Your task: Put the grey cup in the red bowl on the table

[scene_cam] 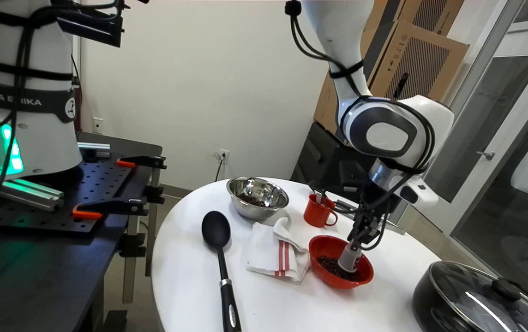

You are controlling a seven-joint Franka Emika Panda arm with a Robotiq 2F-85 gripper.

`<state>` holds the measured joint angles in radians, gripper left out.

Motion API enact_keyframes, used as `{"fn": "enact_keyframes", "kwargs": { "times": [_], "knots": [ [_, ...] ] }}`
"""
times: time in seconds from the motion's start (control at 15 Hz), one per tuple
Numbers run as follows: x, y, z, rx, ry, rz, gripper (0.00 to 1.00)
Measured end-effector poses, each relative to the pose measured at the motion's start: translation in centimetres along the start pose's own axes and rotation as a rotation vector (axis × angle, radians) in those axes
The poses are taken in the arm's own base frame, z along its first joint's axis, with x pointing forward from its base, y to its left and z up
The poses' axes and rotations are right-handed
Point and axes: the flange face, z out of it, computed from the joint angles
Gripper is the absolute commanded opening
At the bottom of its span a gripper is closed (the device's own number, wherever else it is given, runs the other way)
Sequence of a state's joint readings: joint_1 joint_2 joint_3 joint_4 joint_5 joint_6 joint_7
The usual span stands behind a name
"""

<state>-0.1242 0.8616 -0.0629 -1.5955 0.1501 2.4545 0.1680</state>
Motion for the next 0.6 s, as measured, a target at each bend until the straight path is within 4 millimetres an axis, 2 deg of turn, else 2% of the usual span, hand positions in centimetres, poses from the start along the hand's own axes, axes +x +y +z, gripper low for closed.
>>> {"fn": "enact_keyframes", "kwargs": {
  "times": [0.2, 0.33, 0.47, 0.6],
  "knots": [
    [-0.3, 0.6, -4.6, 0.024, 0.033, -0.044, 0.08],
    [-0.7, 2.0, -7.5, 0.028, 0.05, -0.048, 0.08],
    [-1.3, 4.1, -9.6, 0.022, 0.061, -0.023, 0.08],
    [-1.9, 6.8, -10.6, 0.006, 0.06, 0.015, 0.08]
  ]
}}
